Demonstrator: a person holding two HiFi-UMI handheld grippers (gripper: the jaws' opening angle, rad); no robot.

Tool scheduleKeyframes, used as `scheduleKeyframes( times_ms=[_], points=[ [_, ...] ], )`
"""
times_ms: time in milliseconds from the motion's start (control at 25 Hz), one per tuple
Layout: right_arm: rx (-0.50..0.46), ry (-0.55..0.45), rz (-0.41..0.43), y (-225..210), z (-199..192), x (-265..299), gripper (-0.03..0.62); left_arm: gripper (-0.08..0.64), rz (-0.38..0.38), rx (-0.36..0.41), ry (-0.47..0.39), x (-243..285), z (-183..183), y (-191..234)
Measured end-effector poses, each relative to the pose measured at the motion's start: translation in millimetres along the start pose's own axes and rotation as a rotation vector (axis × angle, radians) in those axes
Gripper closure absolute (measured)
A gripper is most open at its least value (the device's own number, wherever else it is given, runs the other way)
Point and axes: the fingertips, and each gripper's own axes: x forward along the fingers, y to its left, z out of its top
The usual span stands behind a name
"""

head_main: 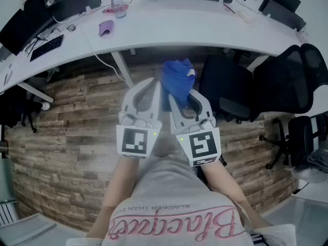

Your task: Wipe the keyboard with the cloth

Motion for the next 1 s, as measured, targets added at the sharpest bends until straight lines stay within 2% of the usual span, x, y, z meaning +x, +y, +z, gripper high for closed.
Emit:
scheduleKeyframes(
  times_ms=[280,600,720,1000],
  points=[
    [0.021,-0.003,0.017,-14.2,-1.3,-10.2,0.502,0.555,0.019,0.009,0.004,4.7,5.0,-14.3],
    [0.028,0.008,0.074,-27.9,-14.1,-26.8,0.503,0.555,0.051,-0.002,0.034,9.7,2.4,-40.2],
    [0.055,-0.004,0.106,-30.4,-15.7,-30.4,0.503,0.555,0.079,0.005,0.05,6.1,-0.2,-43.4],
    [0.054,-0.029,0.173,-16.7,-10.5,-29.6,0.503,0.555,0.163,0.03,0.069,-15.3,4.0,-30.0]
  ],
)
